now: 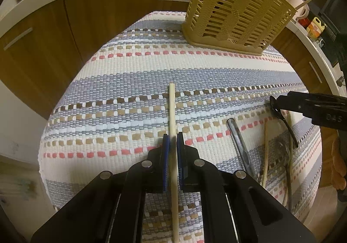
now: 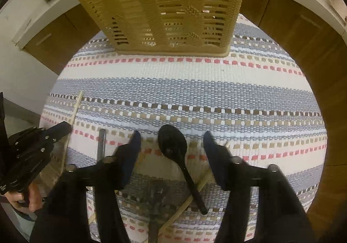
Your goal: Organize utensils
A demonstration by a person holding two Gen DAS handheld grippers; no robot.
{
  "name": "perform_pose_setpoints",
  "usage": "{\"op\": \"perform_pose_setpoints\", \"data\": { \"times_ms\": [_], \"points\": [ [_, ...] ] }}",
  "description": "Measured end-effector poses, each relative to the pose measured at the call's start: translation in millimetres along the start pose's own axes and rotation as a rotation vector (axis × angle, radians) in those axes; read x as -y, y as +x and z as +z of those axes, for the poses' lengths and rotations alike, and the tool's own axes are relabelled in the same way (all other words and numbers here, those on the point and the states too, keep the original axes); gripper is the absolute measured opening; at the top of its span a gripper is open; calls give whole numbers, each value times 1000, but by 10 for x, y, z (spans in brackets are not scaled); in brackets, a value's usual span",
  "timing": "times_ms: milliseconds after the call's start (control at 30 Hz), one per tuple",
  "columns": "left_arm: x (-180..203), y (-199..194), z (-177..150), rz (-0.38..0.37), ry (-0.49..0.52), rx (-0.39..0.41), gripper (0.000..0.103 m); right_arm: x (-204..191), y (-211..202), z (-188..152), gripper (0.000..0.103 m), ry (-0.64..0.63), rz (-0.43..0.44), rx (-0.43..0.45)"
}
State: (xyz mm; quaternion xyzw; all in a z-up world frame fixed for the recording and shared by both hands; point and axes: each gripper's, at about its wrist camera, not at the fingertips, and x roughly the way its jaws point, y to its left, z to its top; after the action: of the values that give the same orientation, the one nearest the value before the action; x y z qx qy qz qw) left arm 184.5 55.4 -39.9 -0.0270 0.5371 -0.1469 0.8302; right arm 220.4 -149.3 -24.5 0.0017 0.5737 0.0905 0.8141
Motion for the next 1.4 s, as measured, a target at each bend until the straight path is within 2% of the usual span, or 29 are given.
{"op": "perform_pose_setpoints", "data": {
  "times_ms": [133,267,367,433,600,767,833,867,967,1133,1200,1400],
  "points": [
    [-37,-9,24,-10,10,-19,20,-19,-40,-79,57,-62,-32,-33],
    [-79,29,98,-68,40,-89,34,-88,145,-97,56,-106,-40,-111],
    [-27,64,146,-63,92,-128,36,-101,229,-102,56,-112,-44,-141],
    [34,94,180,-39,129,-143,36,-85,256,-98,53,-107,-40,-154],
    [267,174,231,47,254,-187,33,-92,266,-57,37,-134,-77,-175],
    [398,242,262,107,314,-207,31,-87,277,-98,34,-165,-103,-177],
    [463,245,259,109,327,-202,19,-130,285,-130,25,-173,-97,-171],
    [487,247,258,116,330,-198,6,-150,275,-145,25,-178,-100,-168],
    [512,231,258,122,314,-173,4,-194,248,-200,24,-206,-113,-144],
    [360,101,291,-9,211,-74,4,-177,47,-314,24,-206,-18,-56],
    [292,-15,304,-56,171,-15,4,-155,-88,-332,24,-206,15,-16],
    [281,-542,471,-172,88,227,4,-74,-610,-357,24,-184,151,178]
  ]
}}
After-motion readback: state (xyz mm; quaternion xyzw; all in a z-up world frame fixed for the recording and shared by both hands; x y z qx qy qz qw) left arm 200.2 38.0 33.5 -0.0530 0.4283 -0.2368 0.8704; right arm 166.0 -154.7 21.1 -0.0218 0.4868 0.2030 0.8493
